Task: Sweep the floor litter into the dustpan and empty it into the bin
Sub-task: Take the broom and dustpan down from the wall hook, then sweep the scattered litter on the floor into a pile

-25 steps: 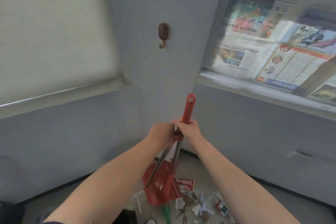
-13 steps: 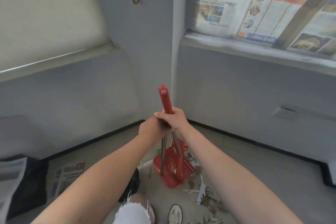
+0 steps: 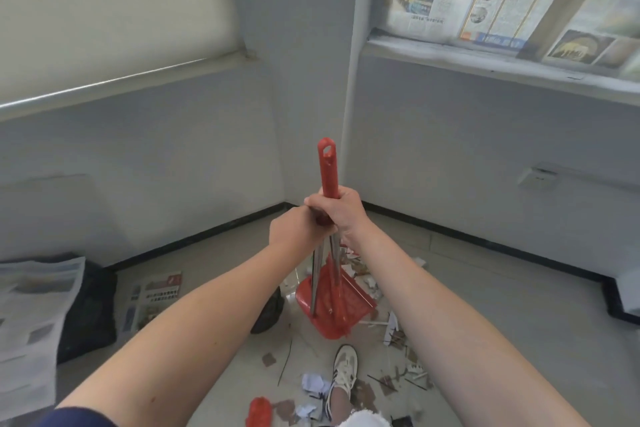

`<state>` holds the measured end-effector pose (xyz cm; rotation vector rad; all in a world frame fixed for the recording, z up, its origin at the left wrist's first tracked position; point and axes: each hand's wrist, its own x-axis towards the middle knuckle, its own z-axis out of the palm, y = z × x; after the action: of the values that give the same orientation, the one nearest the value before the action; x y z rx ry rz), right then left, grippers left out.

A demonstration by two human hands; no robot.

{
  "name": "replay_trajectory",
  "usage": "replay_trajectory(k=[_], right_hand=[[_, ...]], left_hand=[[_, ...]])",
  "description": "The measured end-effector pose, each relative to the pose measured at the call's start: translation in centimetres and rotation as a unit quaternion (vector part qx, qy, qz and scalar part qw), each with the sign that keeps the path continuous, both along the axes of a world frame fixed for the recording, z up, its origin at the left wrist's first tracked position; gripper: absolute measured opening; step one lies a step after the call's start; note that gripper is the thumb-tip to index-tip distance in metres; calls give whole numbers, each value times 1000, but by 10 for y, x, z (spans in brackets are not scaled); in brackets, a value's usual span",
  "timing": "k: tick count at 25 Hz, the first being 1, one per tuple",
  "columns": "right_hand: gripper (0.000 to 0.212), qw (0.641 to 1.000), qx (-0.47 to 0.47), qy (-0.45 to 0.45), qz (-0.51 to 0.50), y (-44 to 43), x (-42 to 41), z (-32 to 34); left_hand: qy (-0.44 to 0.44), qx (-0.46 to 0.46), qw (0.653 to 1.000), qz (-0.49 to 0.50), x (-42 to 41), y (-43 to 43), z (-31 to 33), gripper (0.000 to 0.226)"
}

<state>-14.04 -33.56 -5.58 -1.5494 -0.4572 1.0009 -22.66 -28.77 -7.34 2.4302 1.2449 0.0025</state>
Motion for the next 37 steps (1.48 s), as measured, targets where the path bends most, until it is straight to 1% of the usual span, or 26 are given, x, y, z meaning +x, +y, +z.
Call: replay_trajectory(k=[3,4,5,6,7,8,9,10,11,13,14,16,17,19,20,21,23,25,26,28,29,31,33,34,35,37], right_hand=[[40,994,21,-12,-111,-23,-25,-6],[40,992,19,-25,-122,-33,-32,-8],[38,994,9,-51,-98,-41,-42,-7],[35,992,-34,-116,-40,-48,-60,-3],[30,968,-106,-225,28,-53,-79,1],[28,916,-193,-342,83,-59,-97,2],[35,854,-265,-434,110,-67,-116,4],[42,823,-310,-462,115,-77,-132,7],[42,836,-327,-423,128,-88,-146,9],[35,917,-298,-217,152,-106,-163,8],[30,944,-268,-120,150,-113,-168,5],[31,977,-187,14,101,-133,-172,-2],[30,984,-151,68,72,-148,-171,-9],[34,973,-131,183,61,-181,-166,-29],[37,954,-165,241,67,-197,-163,-39],[32,930,-211,294,61,-212,-163,-49],[12,888,-285,357,41,-227,-171,-61],[16,865,-327,377,54,-234,-189,-67],[12,859,-344,372,64,-236,-197,-67],[5,857,-382,333,93,-242,-214,-62],[9,857,-402,298,125,-248,-221,-57],[9,871,-420,176,183,-262,-231,-43],[11,886,-414,45,203,-286,-242,-29],[13,891,-406,14,204,-301,-245,-27],[11,894,-400,11,199,-316,-246,-28],[5,901,-397,47,168,-347,-236,-39]], left_hand=[[-10,-16,1000,-4,-88,-22,-6,36],[-12,-11,1000,-1,-120,-31,-9,40],[-15,-8,1000,5,-147,-40,-11,43],[-18,-8,1000,14,-173,-49,-12,45],[-20,-8,1000,19,-191,-57,-14,45],[-22,-3,1000,22,-204,-65,-14,43],[-24,1,999,24,-215,-72,-15,42],[-27,3,999,27,-223,-79,-14,41],[-30,4,999,32,-232,-85,-15,41],[-26,7,999,26,-245,-95,-18,42],[-19,9,1000,17,-251,-102,-20,42],[-16,17,1000,-6,-258,-114,-24,42],[-17,21,999,-17,-261,-119,-27,42],[-18,28,999,-32,-266,-128,-35,40],[-11,25,999,-37,-269,-133,-42,40],[2,23,999,-45,-271,-139,-50,40],[29,26,997,-59,-273,-153,-66,40],[53,32,996,-64,-275,-168,-77,41],[66,27,996,-57,-277,-175,-80,41],[87,-4,996,-19,-283,-183,-81,35],[93,-19,996,1,-287,-190,-80,33],[89,-25,995,28,-291,-209,-73,31],[74,-14,996,41,-294,-226,-63,32],[67,-4,997,44,-296,-234,-58,33],[62,5,997,51,-299,-240,-54,32],[43,15,996,83,-306,-254,-47,31]])
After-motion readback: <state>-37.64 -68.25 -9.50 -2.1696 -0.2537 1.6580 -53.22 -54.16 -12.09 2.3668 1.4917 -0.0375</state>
